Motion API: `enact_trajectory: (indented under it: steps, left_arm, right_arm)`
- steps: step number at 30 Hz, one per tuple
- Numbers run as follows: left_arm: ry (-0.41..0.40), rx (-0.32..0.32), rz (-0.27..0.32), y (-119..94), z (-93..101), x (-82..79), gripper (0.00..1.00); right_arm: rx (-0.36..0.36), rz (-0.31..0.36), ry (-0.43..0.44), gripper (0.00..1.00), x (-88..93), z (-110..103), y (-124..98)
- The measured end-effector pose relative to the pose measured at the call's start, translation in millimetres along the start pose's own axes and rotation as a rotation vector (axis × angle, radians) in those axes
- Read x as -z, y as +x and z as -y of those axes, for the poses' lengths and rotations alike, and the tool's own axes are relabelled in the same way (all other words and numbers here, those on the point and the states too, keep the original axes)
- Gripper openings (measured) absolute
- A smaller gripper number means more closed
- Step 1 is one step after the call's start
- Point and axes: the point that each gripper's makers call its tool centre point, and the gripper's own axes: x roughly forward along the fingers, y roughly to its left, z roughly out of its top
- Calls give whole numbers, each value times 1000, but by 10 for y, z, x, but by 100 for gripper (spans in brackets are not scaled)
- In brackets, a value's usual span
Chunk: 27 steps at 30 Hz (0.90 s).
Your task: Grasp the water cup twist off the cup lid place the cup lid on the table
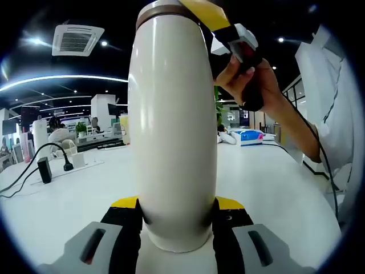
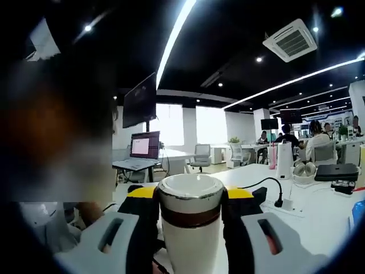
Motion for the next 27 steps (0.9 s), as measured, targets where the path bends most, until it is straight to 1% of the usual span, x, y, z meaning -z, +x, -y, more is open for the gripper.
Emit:
enact_trajectory:
  steps: [3, 6, 7, 9, 12, 15, 17, 18, 20, 21, 23, 24, 26, 27]
  left_arm:
    - [4, 0, -1, 1, 2, -1, 49]
    - [16, 3, -2, 0, 10, 0, 49]
    - [17, 3, -2, -1, 8, 0, 49]
    - [15, 3, -2, -3, 6, 1, 49]
    - [15, 3, -2, -5, 3, 3, 49]
    - [16, 2, -2, -7, 1, 3, 49]
    - [16, 2, -2, -8, -1, 4, 49]
    - [16, 2, -2, -9, -2, 4, 49]
    - [16, 2, -3, -9, -1, 4, 49]
    - [16, 2, -3, -9, -1, 4, 49]
    - [16, 2, -3, -10, 0, 4, 49]
    - [16, 2, -3, -10, 0, 4, 49]
    - [15, 2, -3, -11, 0, 4, 49]
    - [15, 2, -4, -11, 0, 4, 49]
  right_arm:
    - [25, -22, -23, 46, -5, -30, 8]
    - [45, -17, -12, 52, -64, -63, 1]
    - [60, -18, -15, 54, -82, -69, -8]
    - [111, -34, -53, 56, -101, -77, -42]
    - [161, -44, -88, 59, -114, -118, -66]
    - [231, -54, -122, 60, -119, -127, -94]
    - [287, -71, -145, 58, -111, -106, -119]
    - [302, -74, -157, 57, -103, -121, -116]
    - [359, -78, -172, 58, -77, -121, -130]
    - [395, -68, -165, 58, -75, -116, -143]
    - [446, -34, -129, 63, -78, -127, -157]
    - [464, -33, -136, 63, -70, -133, -158]
    - [540, -36, -163, 65, -71, -81, -206]
    - [575, -21, -167, 67, -82, -69, -226]
